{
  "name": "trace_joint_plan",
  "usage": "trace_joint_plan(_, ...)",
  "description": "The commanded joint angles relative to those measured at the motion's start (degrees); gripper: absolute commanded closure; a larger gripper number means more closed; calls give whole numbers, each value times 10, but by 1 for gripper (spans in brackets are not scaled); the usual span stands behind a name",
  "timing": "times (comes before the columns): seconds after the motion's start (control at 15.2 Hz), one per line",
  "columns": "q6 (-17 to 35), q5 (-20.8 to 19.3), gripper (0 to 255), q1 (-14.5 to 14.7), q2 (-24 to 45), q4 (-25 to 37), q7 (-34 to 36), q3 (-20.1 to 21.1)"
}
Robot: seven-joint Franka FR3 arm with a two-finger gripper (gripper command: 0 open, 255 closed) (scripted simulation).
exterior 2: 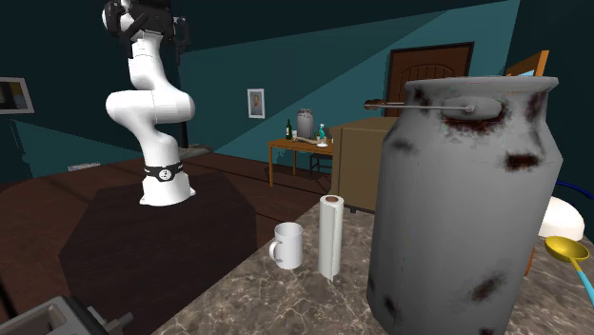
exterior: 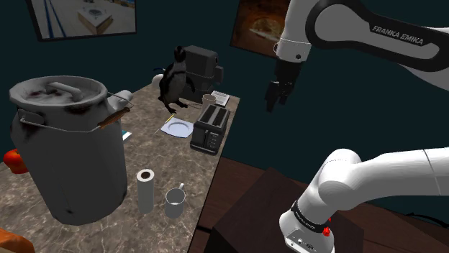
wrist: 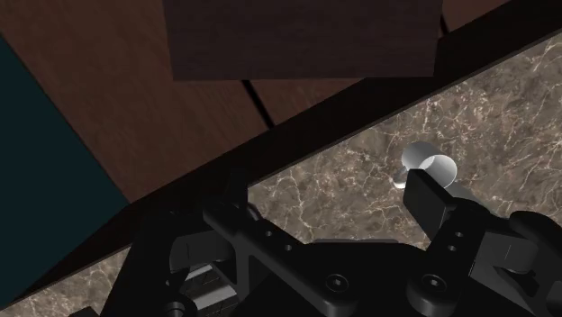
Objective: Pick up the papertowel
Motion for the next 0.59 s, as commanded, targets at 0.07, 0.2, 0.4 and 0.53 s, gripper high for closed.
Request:
trace_joint_plan(0.07, 16, 6, 0, 2, 9, -7, 9, 7)
trace_joint_plan(0.2, 48, 19, 0, 7, 28, -18, 26, 22)
trace_joint_plan(0.4, 97, 35, 0, 13, 62, -30, 51, 45)
trace_joint_plan(0.53, 129, 44, 0, 17, 89, -35, 67, 60)
